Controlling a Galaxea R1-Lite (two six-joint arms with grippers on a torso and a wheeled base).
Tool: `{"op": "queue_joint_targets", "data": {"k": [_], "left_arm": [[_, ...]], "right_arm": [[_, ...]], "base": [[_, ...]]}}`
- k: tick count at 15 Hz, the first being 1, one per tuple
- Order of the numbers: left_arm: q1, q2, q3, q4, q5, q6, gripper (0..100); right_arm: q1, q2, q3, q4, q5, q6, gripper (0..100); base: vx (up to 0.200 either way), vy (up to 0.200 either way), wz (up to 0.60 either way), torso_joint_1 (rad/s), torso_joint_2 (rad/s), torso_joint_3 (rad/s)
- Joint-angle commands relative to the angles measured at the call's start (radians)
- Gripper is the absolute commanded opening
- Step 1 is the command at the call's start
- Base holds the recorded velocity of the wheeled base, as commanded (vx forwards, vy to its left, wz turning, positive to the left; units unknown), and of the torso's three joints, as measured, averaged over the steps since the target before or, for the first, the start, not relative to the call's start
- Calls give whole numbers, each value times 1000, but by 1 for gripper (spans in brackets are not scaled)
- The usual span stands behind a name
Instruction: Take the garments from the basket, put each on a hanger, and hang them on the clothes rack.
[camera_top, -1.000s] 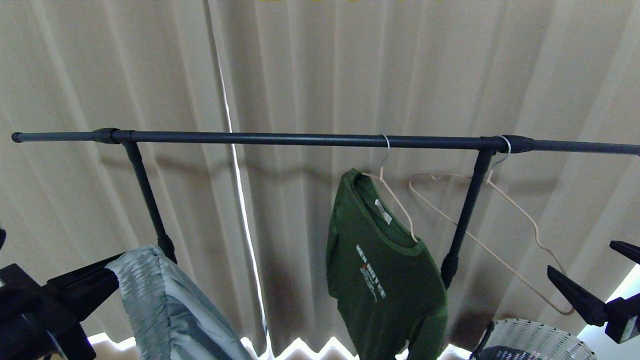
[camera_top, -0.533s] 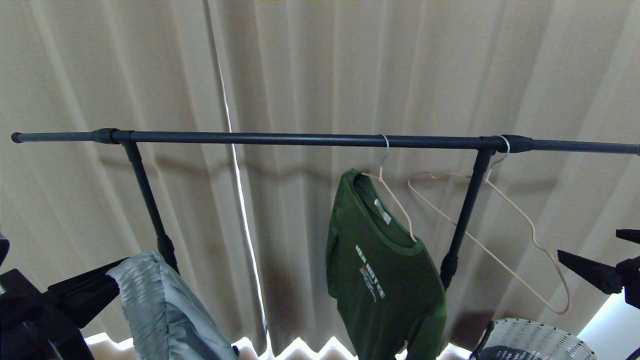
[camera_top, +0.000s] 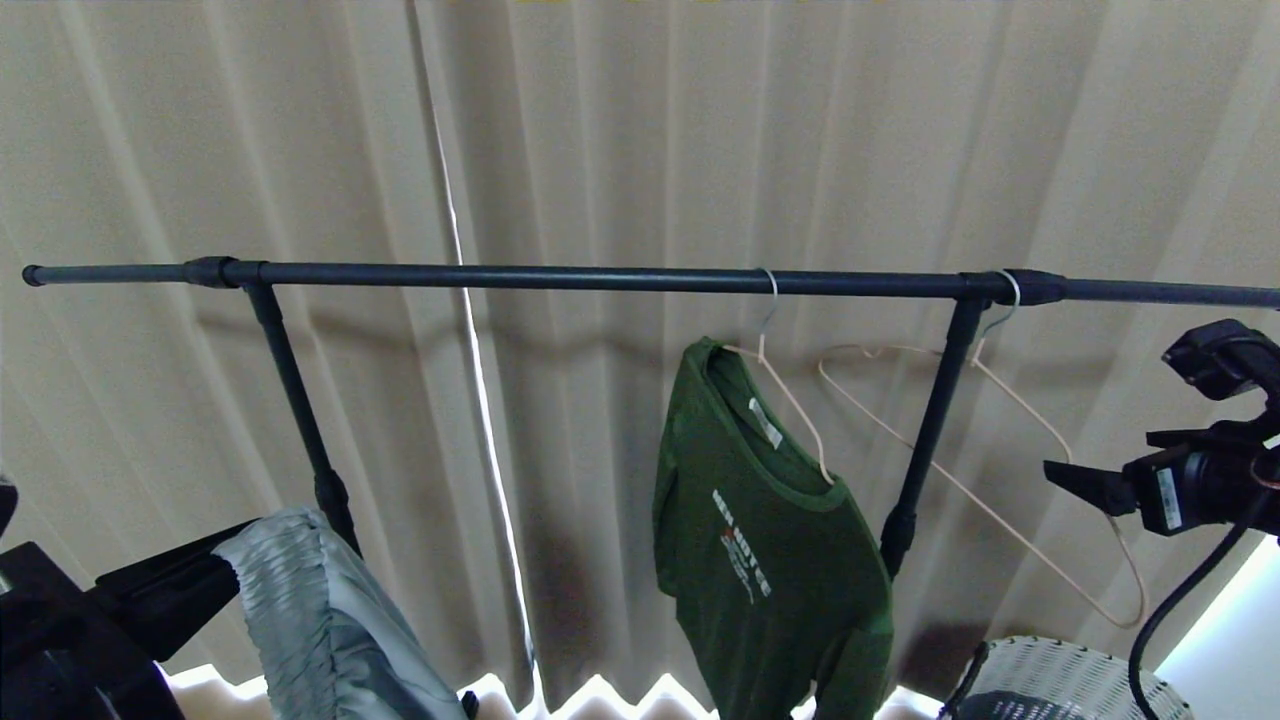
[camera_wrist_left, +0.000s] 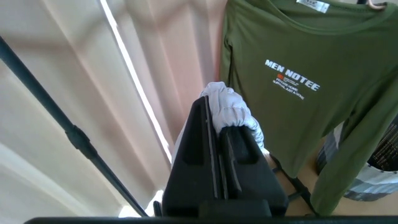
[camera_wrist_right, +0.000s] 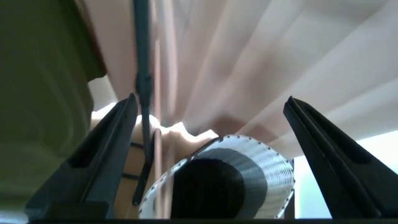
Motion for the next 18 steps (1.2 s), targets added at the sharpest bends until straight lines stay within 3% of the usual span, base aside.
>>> {"op": "queue_joint_targets", "data": {"k": [1,7,10,14,15,18], "left_arm": [[0,1,0,-1,0,0,0],[0,1,2,0,-2,0,0],[0,1,6,-1,-2,1,0],[0,-4,8,0,0,1,0],[0,-4,8,0,-2,1,0],[0,-5,6,0,-2,1,0]], "right_arm": [[6,91,-20,-4,1,-1,100],[9,161,-70,-4,25,7,100],[36,164,-72,-11,47,74,100],[37,157,-76,-11,47,76,100],[37,155,-76,-10,47,76,0],[37,152,-75,-8,52,77,0]], "base": [[0,0,0,0,0,0],[0,0,0,0,0,0],[0,0,0,0,0,0],[0,0,0,0,0,0],[0,0,0,0,0,0],[0,0,0,0,0,0]]}}
